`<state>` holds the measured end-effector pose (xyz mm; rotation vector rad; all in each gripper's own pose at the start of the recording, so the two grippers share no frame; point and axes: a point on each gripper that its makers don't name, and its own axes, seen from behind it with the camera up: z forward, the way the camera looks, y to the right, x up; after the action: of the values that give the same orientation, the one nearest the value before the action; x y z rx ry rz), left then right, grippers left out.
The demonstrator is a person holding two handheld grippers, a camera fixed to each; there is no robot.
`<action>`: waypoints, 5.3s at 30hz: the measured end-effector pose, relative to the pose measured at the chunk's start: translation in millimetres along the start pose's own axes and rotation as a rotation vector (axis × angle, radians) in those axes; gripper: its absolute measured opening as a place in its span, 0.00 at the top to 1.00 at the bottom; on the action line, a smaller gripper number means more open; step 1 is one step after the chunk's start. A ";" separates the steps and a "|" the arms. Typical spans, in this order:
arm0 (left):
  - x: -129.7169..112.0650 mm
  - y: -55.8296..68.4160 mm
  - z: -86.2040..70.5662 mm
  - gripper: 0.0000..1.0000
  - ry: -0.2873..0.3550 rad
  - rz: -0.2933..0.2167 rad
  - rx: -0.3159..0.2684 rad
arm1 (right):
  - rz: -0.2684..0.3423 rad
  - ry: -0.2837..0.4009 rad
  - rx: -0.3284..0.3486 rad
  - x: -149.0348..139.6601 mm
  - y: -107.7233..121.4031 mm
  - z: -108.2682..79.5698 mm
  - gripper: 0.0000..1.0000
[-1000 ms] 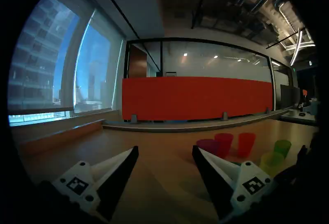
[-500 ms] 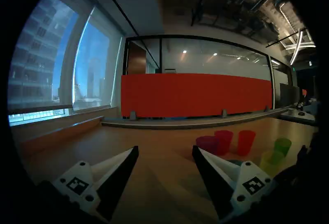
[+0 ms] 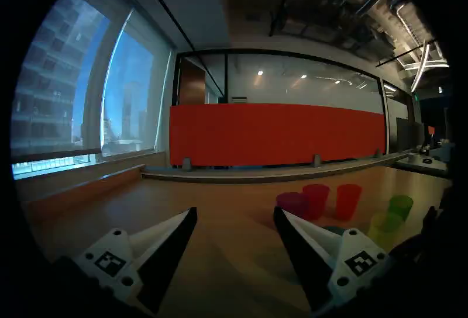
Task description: Pour water
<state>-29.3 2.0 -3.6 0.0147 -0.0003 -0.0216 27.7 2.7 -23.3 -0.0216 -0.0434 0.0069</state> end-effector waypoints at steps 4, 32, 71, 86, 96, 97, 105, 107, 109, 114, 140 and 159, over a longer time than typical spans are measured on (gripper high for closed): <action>0.0 -0.2 -0.1 0.03 0.000 0.000 0.000 | -0.003 0.004 0.008 0.6 -2.1 2.2 0.00; -0.9 0.3 -0.2 0.03 0.000 0.000 0.000 | -0.044 0.074 0.026 7.9 -25.6 34.4 0.00; -0.2 -0.2 -0.2 0.03 0.000 0.000 0.000 | 0.021 0.084 -0.005 -22.3 1.4 39.4 0.00; -0.6 -0.3 -0.4 0.03 0.000 0.000 0.000 | 0.013 0.075 -0.001 -30.5 0.7 41.0 0.00; -0.4 -0.2 -0.3 0.03 0.000 0.000 0.000 | -0.002 0.081 0.000 -28.6 1.3 39.7 0.00; -0.4 -0.4 -0.4 0.03 0.000 0.000 0.000 | -0.005 0.081 0.000 -28.8 1.3 39.6 0.00; -0.5 -0.3 -0.3 0.03 0.000 -0.001 0.000 | -0.013 0.080 0.000 -30.1 0.0 39.2 0.00; -0.5 -0.4 -0.2 0.03 0.000 0.000 0.000 | -0.013 0.080 0.000 -30.0 -0.1 39.1 0.00; -0.4 -0.4 -0.2 0.03 0.000 0.000 0.000 | -0.013 0.080 0.000 -29.8 -0.2 39.0 0.00; -0.4 -0.5 -0.4 0.03 0.000 0.000 0.000 | -0.014 0.079 0.000 -29.6 -0.7 38.5 0.00; -0.8 -0.1 0.4 0.03 0.000 0.000 0.000 | -0.014 0.079 0.000 -30.0 0.4 39.1 0.00; -0.1 0.4 1.0 0.03 0.000 0.000 0.000 | -0.014 0.079 0.000 -30.4 0.8 38.7 0.00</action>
<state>-29.4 2.3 -2.6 0.0146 -0.0006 -0.0220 -4.4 4.1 14.0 -0.0216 0.0353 -0.0081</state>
